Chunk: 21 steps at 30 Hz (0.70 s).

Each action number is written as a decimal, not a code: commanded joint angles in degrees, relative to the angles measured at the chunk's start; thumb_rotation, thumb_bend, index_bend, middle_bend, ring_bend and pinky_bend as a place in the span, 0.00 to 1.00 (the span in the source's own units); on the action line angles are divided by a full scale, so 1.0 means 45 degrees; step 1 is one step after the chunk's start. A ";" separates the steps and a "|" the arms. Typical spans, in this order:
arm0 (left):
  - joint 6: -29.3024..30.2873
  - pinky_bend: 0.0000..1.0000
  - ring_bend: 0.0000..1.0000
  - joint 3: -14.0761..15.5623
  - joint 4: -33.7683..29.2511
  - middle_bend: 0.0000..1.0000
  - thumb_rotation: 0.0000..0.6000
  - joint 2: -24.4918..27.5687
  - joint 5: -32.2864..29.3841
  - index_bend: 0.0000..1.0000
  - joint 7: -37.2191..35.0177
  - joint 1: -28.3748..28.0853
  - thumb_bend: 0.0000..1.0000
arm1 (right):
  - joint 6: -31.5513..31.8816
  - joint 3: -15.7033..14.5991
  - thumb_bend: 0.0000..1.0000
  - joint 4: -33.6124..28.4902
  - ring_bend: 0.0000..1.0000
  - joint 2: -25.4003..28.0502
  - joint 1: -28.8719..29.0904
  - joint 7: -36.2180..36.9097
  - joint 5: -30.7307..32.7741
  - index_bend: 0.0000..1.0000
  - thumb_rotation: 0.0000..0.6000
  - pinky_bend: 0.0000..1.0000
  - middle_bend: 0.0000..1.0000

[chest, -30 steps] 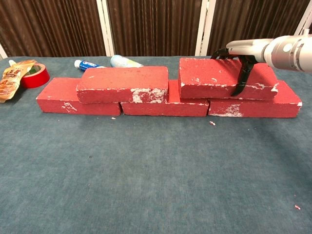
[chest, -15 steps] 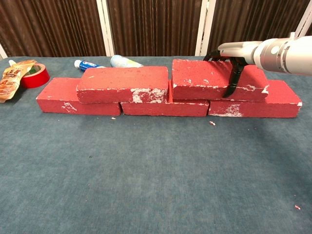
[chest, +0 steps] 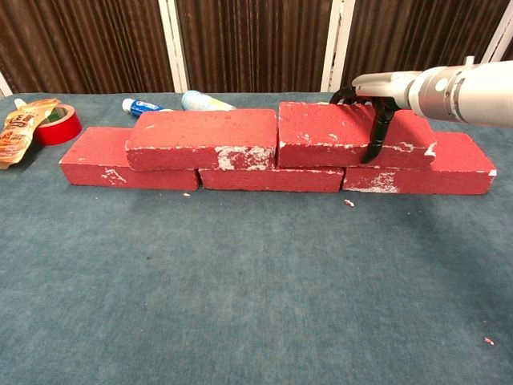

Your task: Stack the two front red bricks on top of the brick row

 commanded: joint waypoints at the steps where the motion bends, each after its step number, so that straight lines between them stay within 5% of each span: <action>1: -0.0012 0.00 0.00 -0.0003 -0.0006 0.00 1.00 -0.0007 0.0004 0.00 -0.0011 0.0003 0.22 | -0.0006 -0.0012 0.00 0.0036 0.35 -0.0033 0.0028 -0.0008 0.0031 0.25 1.00 0.00 0.37; 21: -0.0121 0.00 0.00 -0.0033 0.0285 0.00 1.00 -0.0068 0.0013 0.00 -0.0211 0.0082 0.22 | -0.0074 -0.0043 0.00 0.0266 0.34 -0.0257 0.0454 -0.0177 0.0492 0.25 1.00 0.00 0.37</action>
